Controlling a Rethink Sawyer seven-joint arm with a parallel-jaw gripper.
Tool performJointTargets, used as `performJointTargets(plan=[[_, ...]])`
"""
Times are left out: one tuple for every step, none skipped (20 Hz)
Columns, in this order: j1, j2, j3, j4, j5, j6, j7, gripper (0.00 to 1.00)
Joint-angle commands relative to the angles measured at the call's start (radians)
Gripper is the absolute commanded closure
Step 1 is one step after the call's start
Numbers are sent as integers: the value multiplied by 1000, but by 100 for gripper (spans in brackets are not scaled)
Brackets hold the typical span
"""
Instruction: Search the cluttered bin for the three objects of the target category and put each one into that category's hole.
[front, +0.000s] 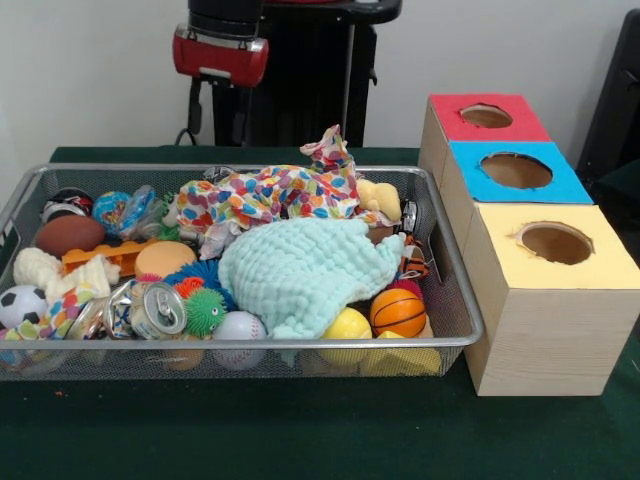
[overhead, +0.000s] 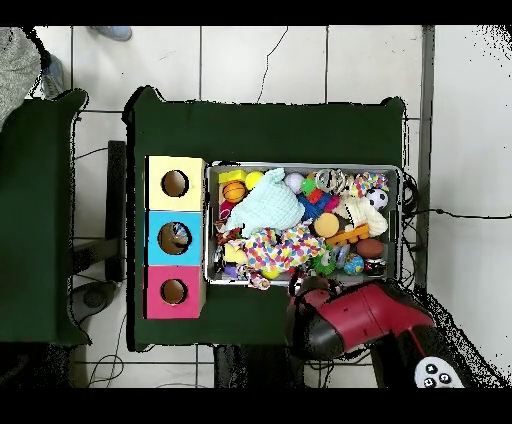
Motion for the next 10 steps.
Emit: performJointTargets(plan=[[-84, 29, 30, -18, -99, 46, -265, 0], [-98, 29, 36, -20, -102, 50, -283, 0], [-105, 33, 35, -24, -115, 46, -282, 0], [-104, 35, 31, -29, -127, 47, -277, 0], [-101, 40, 25, -35, -144, 46, -268, 0], [-98, 55, 20, -44, -168, 36, -252, 0], [-94, 71, 15, -52, -191, 27, -236, 0], [-86, 90, 7, -62, -222, 12, -213, 0], [-80, 106, -1, -70, -246, 0, -186, 0], [-72, 117, -11, -75, -269, -11, -160, 0]])
